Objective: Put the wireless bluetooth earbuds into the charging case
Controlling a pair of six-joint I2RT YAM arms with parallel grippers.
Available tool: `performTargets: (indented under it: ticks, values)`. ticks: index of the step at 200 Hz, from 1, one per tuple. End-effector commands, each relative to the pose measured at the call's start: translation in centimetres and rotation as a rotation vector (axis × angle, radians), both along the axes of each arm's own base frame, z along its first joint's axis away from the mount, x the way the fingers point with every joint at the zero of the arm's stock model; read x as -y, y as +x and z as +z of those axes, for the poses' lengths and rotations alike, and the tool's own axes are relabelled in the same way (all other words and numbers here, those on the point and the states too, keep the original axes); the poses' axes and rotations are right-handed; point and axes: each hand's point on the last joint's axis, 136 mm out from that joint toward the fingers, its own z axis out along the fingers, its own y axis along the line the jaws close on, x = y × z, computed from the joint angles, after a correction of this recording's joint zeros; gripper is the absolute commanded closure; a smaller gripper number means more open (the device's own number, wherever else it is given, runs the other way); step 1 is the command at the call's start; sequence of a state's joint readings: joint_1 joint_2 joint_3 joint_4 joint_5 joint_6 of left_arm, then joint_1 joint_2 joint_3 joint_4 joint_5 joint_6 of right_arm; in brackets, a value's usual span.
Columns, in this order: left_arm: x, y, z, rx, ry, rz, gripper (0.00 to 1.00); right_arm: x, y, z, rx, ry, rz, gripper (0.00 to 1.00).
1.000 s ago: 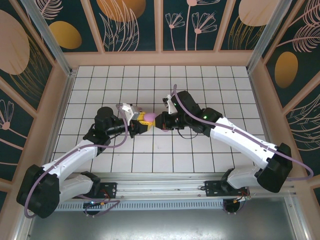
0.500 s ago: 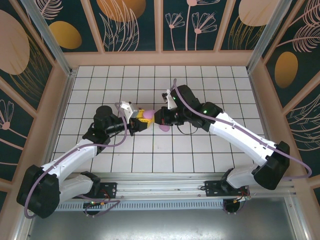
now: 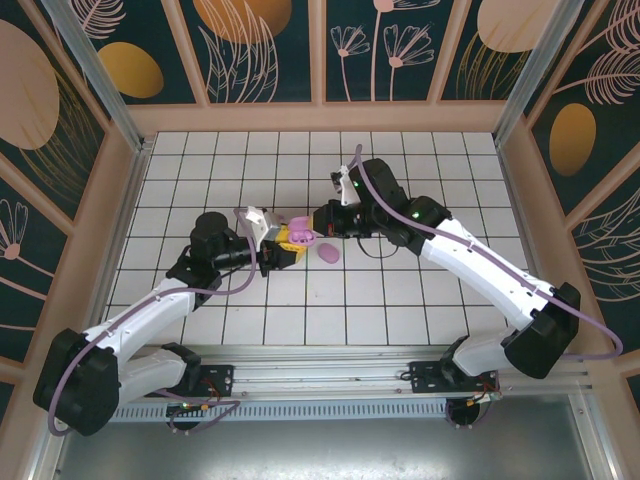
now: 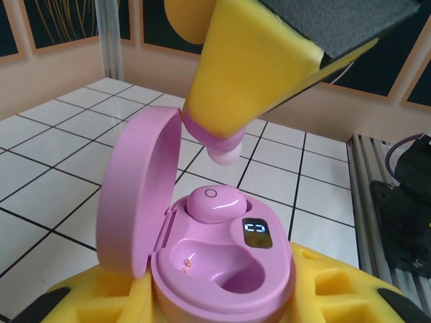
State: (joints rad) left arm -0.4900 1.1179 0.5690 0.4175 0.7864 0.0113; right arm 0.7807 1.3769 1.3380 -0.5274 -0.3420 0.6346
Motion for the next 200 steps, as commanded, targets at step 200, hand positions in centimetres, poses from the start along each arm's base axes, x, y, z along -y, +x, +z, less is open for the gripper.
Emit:
performTargets:
  ticks: [200]
  values:
    - [0.8,-0.4,3.8,0.074,-0.114,-0.045,1.00,-2.8,-2.6,-0.9,0.020,0.066,0.040,0.95]
